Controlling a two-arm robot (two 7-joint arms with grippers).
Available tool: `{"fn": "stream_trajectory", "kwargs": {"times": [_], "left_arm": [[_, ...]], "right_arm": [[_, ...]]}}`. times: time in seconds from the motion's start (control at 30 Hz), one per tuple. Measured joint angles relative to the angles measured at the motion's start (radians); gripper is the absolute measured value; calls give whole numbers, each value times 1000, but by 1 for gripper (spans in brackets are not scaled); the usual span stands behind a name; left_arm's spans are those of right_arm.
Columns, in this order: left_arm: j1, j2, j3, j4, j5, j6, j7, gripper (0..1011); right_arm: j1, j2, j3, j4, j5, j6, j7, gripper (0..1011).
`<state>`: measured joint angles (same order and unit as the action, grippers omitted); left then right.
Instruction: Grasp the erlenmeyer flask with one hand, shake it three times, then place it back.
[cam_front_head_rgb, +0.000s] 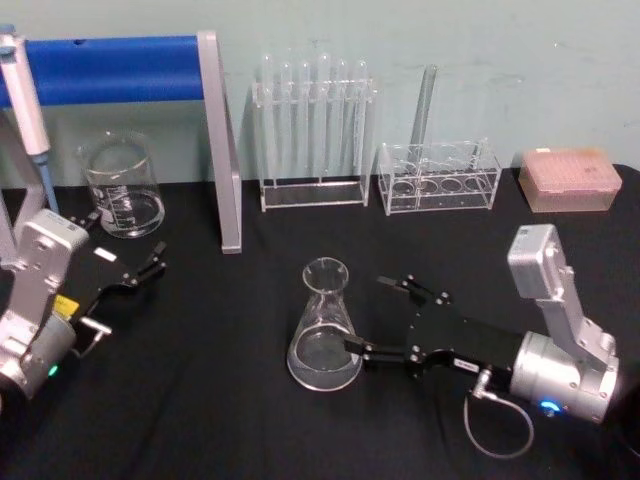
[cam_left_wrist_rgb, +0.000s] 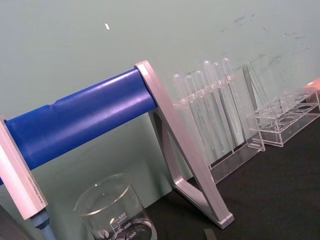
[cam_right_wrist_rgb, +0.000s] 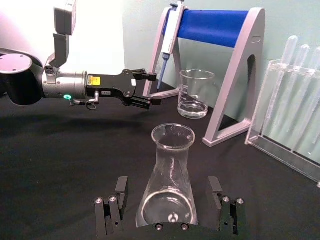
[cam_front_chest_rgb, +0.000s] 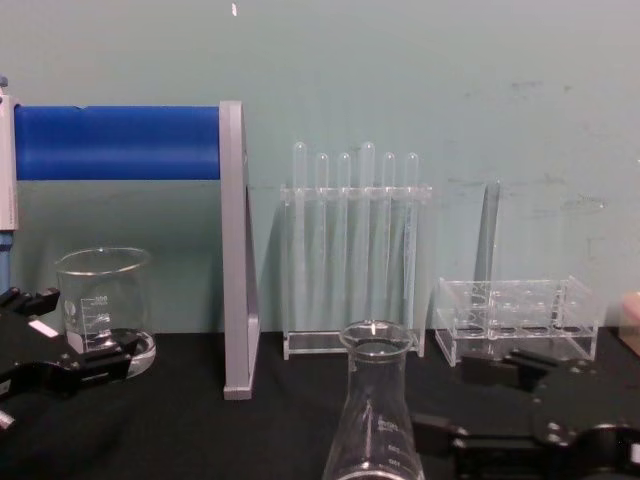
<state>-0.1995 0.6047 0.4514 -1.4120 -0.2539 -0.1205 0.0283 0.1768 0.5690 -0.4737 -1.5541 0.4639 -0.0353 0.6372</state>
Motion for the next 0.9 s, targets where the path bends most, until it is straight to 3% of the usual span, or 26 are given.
{"fn": "stream_trajectory", "kwargs": {"times": [0.47,0.9], "left_arm": [[0,0,0,0,0,0,0,1001],[0,0,0,0,0,0,0,1001]], "right_arm": [[107,-79,-59,118,-1,4,27,1000],[148,-112,-84,163,-2,1,28,1000]]}}
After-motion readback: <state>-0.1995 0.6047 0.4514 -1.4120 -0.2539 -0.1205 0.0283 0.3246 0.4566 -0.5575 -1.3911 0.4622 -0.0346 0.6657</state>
